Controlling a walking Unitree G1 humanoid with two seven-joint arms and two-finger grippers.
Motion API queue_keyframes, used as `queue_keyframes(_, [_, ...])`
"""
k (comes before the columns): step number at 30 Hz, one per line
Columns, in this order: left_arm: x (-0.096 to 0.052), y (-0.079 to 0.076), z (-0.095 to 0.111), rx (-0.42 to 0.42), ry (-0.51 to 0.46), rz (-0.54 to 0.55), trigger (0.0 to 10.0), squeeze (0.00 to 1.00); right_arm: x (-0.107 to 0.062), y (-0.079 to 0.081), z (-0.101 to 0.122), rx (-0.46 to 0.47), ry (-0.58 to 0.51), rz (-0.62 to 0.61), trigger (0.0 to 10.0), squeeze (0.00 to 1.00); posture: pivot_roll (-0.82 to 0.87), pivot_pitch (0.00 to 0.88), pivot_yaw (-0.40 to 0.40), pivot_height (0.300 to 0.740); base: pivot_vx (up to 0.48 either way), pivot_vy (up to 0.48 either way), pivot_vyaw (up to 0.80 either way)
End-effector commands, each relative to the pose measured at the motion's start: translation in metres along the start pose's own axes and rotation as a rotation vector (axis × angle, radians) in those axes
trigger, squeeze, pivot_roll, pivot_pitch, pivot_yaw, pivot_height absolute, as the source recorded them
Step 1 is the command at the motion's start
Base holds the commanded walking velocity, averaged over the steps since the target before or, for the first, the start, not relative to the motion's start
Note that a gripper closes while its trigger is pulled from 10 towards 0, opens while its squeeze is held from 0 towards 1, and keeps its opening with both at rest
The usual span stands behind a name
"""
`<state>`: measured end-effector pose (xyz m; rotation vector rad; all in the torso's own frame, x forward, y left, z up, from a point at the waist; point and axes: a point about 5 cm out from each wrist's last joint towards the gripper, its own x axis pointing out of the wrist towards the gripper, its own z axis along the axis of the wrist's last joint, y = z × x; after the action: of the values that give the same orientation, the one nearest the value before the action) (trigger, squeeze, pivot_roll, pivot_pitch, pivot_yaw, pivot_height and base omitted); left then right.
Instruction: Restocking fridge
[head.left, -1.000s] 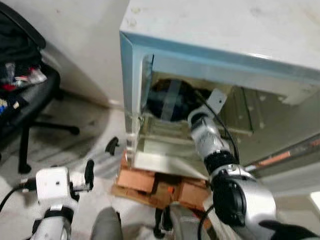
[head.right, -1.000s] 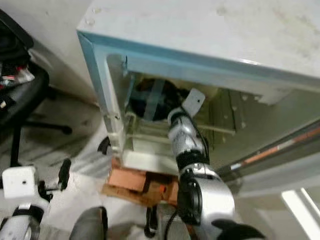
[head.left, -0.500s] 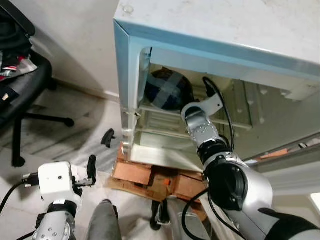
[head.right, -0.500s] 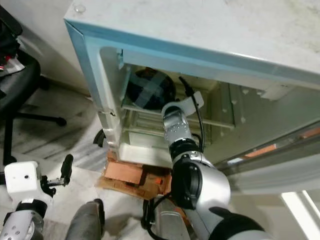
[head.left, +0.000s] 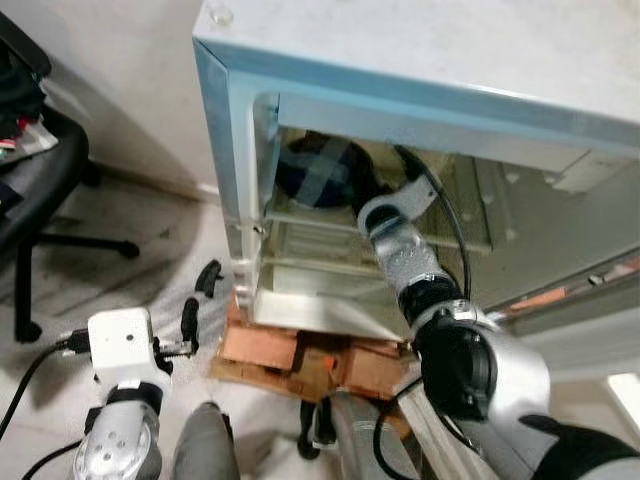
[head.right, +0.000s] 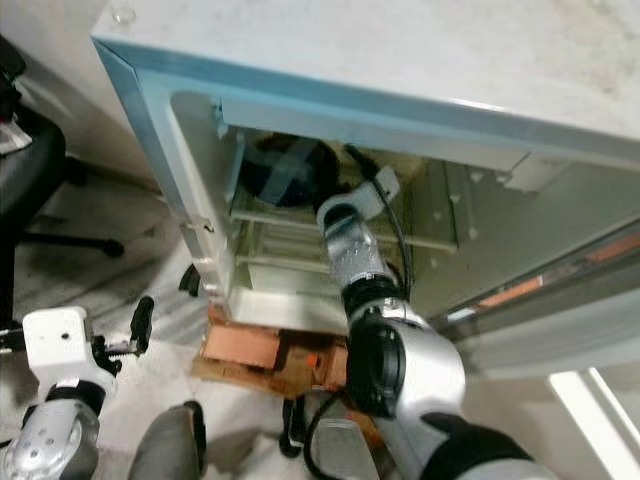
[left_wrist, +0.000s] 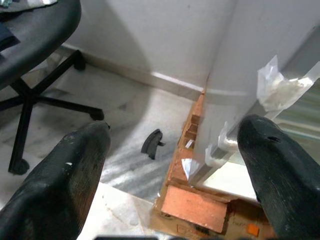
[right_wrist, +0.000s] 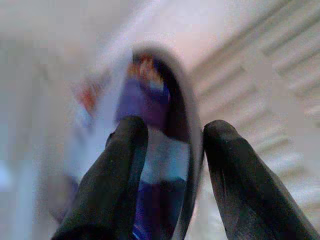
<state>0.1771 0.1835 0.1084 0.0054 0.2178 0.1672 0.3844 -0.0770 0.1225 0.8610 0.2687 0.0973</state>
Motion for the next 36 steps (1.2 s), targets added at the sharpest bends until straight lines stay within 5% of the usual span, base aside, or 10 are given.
queue_keyframes(1, [0.000, 0.003, -0.008, 0.009, 0.034, 0.018, 10.0, 0.00, -0.003, -0.012, -0.007, -0.090, 0.043, -0.016, 10.0, 1.00, 0.24, 0.208, -0.145, 0.740, 0.000, 0.000, 0.00])
queue_keyframes(3, [0.005, 0.001, -0.007, 0.009, 0.029, 0.016, 10.0, 0.00, -0.007, -0.028, -0.004, -0.262, 0.068, -0.053, 10.0, 1.00, 0.23, 0.185, -0.137, 0.740, 0.000, 0.000, 0.00])
queue_keyframes(5, [0.008, 0.000, -0.007, 0.010, 0.024, 0.011, 10.0, 0.00, -0.009, -0.035, -0.001, -0.320, 0.062, -0.065, 10.0, 1.00, 0.23, 0.170, -0.133, 0.740, 0.000, 0.000, 0.00])
queue_keyframes(24, [0.029, 0.000, -0.003, 0.017, -0.013, 0.004, 10.0, 0.00, -0.019, -0.044, 0.019, -0.238, -0.049, 0.036, 10.0, 1.00, 0.21, 0.143, -0.109, 0.740, 0.000, 0.000, 0.00])
queue_keyframes(29, [0.028, 0.003, -0.002, 0.012, -0.018, 0.010, 10.0, 0.00, -0.028, -0.042, 0.020, -0.428, 0.019, 0.204, 10.0, 1.00, 0.21, 0.138, -0.112, 0.740, 0.000, 0.000, 0.00])
queue_keyframes(30, [0.027, 0.003, -0.003, 0.010, -0.015, 0.002, 10.0, 0.00, -0.033, -0.047, 0.017, -0.571, 0.074, 0.254, 10.0, 1.00, 0.21, 0.138, -0.111, 0.740, 0.000, 0.000, 0.00])
queue_keyframes(32, [0.026, 0.001, -0.003, 0.017, -0.018, -0.010, 10.0, 0.00, -0.038, -0.056, 0.015, -0.662, 0.143, 0.285, 10.0, 1.00, 0.20, 0.139, -0.111, 0.740, 0.000, 0.000, 0.00])
queue_keyframes(36, [0.026, 0.000, -0.003, 0.023, -0.025, -0.018, 10.0, 0.00, -0.043, -0.065, 0.019, -0.722, 0.187, 0.308, 10.0, 1.00, 0.20, 0.142, -0.110, 0.740, 0.000, 0.000, 0.00])
